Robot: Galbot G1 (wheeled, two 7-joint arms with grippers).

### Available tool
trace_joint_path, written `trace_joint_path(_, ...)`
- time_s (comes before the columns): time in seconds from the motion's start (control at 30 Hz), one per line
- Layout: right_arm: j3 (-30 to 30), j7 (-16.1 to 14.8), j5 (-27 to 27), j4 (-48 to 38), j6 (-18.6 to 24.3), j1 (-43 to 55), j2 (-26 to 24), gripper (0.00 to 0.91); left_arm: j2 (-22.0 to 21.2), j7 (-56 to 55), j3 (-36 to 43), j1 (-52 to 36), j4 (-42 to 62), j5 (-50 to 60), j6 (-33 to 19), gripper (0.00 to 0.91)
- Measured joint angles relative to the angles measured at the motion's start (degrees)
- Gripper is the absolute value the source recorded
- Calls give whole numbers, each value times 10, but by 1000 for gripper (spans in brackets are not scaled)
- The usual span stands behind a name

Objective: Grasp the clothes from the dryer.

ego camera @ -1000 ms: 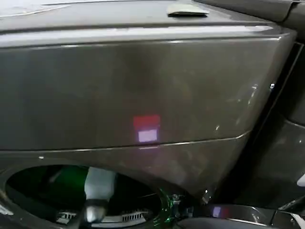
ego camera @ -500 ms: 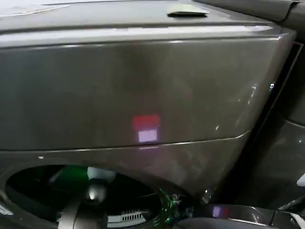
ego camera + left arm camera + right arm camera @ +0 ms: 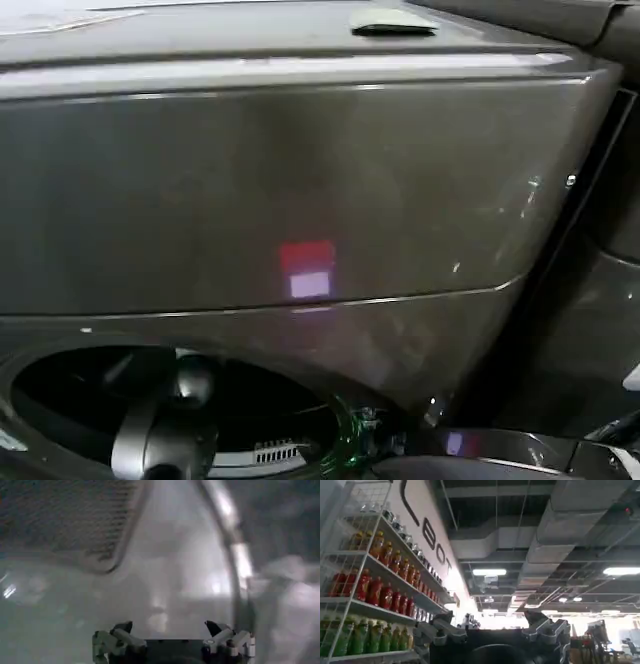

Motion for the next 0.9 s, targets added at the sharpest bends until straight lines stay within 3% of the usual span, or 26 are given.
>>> trace_joint_path(0.2, -3, -1, 0, 0, 2, 0, 5, 907, 15, 118, 19, -13, 5, 34, -54, 907)
trace_joint_path(0.43, -8, -1, -1, 2, 2, 3, 5, 907, 30, 227, 38, -23, 4, 45, -70, 907)
trace_joint_path(0.9, -20, -2, -4, 4, 7, 10, 9, 907, 46, 272, 37, -34, 24, 73, -73, 907)
